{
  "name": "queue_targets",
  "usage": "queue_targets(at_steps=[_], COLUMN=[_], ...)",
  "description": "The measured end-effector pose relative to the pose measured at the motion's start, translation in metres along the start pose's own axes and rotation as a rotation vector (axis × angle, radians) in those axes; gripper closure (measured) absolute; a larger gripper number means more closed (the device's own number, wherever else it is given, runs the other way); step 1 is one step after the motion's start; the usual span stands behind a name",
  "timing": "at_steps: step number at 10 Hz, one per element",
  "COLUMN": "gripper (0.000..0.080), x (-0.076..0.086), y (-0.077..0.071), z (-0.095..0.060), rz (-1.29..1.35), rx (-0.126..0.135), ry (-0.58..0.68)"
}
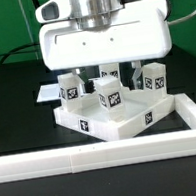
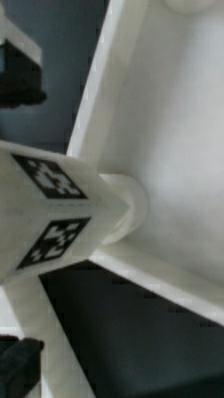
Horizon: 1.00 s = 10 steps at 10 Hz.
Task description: Assemble square table
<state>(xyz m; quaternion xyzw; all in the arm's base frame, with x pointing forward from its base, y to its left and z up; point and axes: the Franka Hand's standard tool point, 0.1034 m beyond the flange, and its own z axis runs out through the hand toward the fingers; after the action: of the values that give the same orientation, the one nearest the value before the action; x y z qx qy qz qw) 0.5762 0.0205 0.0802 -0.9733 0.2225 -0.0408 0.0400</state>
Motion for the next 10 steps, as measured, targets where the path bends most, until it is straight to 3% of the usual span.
queue_targets(at_steps=[6,10], gripper=[0.015,0.015], x=[0.0036,0.0058], y=[0.0036,0.0051], z=[-0.0012,-0.0021], rz=[-0.417,-0.651], rx=[-0.005,-0.03], ry=[0.002,0.002])
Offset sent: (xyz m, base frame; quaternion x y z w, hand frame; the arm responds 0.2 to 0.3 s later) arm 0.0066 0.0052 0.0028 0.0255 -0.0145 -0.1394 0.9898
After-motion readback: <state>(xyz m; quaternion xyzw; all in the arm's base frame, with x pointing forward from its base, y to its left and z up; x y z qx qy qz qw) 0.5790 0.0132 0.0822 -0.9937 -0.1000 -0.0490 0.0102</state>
